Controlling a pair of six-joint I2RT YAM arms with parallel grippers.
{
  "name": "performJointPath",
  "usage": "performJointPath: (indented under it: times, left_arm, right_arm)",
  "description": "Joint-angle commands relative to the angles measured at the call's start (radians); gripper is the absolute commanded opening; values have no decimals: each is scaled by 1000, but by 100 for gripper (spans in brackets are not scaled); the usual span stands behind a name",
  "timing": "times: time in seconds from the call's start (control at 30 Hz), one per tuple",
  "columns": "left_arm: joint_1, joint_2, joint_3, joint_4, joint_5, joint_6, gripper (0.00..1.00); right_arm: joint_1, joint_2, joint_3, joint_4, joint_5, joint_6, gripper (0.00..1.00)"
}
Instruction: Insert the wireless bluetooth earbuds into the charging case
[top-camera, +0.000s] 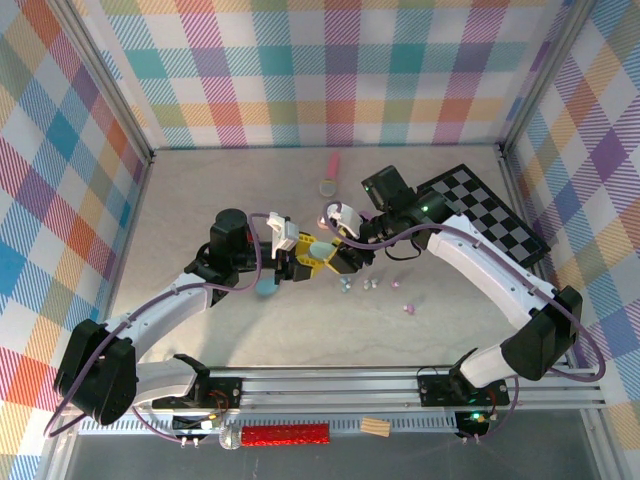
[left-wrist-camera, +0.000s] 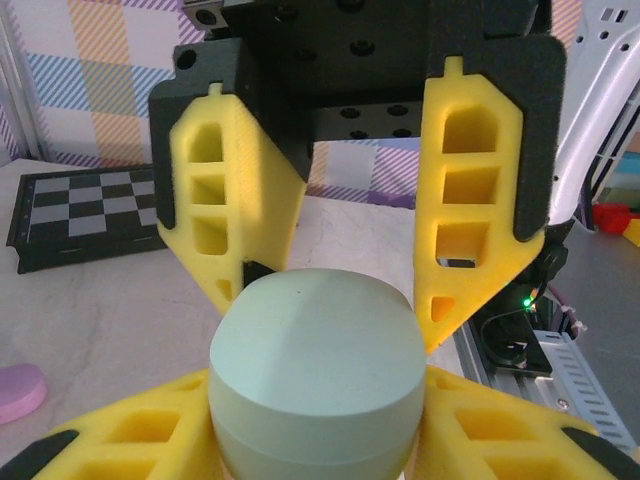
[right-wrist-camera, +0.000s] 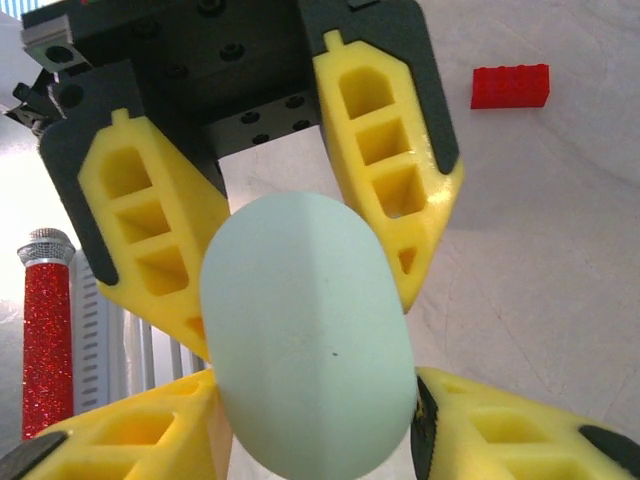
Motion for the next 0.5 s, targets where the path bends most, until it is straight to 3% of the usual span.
performJointPath:
  times: [0.0, 0.47]
  left_arm:
    - [-15, -23, 14, 21, 46, 9, 40]
    - [-15, -16, 14, 44, 62, -7, 39]
  right_arm:
    - [-35, -25, -14, 69, 3, 51, 54]
    - [-96, -87, -65, 199, 50, 174, 63]
